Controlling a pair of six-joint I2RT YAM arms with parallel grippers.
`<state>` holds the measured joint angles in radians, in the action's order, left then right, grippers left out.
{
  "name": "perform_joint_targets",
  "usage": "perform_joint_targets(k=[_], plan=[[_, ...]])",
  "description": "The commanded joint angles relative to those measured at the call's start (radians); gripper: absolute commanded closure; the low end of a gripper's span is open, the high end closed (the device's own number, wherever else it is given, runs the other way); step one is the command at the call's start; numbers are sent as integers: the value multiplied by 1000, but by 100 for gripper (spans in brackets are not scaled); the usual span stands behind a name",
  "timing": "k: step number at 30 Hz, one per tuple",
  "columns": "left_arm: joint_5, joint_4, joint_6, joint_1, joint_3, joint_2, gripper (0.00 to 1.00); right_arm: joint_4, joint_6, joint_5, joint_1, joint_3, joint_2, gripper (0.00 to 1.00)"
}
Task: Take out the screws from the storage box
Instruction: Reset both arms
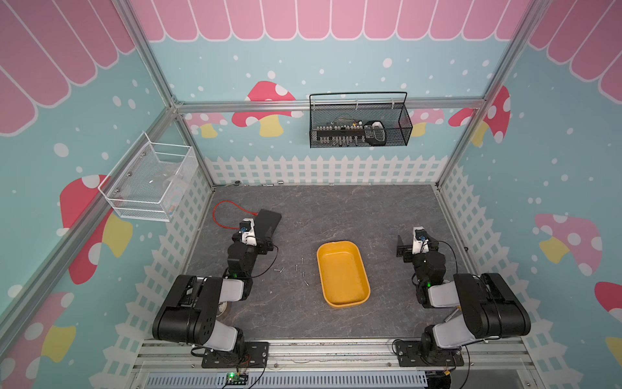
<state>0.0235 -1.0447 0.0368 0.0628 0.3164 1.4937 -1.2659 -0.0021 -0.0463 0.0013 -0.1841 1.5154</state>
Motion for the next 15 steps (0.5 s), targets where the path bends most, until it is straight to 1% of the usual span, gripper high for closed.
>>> perform_joint_targets(k=[1, 3, 4, 6, 7, 8, 9, 10, 11, 12, 13, 14, 15], plan=[[28, -15, 8, -15, 21, 9, 1, -86, 11, 3, -6, -14, 14, 0], [21, -17, 13, -15, 20, 11, 1, -39, 17, -4, -6, -24, 3, 0], [17, -25, 14, -17, 16, 12, 1, -69, 15, -4, -6, -18, 14, 0], [13, -63, 19, -19, -9, 7, 1, -47, 15, -6, -6, -23, 5, 0], [8, -117, 26, -20, -47, 11, 1, -65, 14, -4, -6, -19, 10, 0], [-5, -258, 26, -21, -90, 49, 1, -65, 14, -4, -6, -19, 9, 0], [-27, -267, 35, -21, -95, 47, 1, -54, 15, -5, -6, -21, 8, 1], [-21, -171, 43, -21, -75, 17, 1, -64, 14, -4, -6, -18, 11, 0], [-28, -266, 33, -21, -92, 48, 1, -61, 14, -4, -7, -19, 8, 1], [-25, -245, 34, -20, -93, 43, 1, -58, 15, -4, -6, -20, 9, 1], [-21, -180, 40, -20, -75, 22, 1, -62, 13, -4, -6, -19, 9, 1], [-26, -259, 33, -20, -90, 46, 1, -60, 14, -4, -6, -20, 9, 0], [-26, -250, 33, -21, -88, 41, 1, -61, 14, -4, -6, -20, 9, 0]])
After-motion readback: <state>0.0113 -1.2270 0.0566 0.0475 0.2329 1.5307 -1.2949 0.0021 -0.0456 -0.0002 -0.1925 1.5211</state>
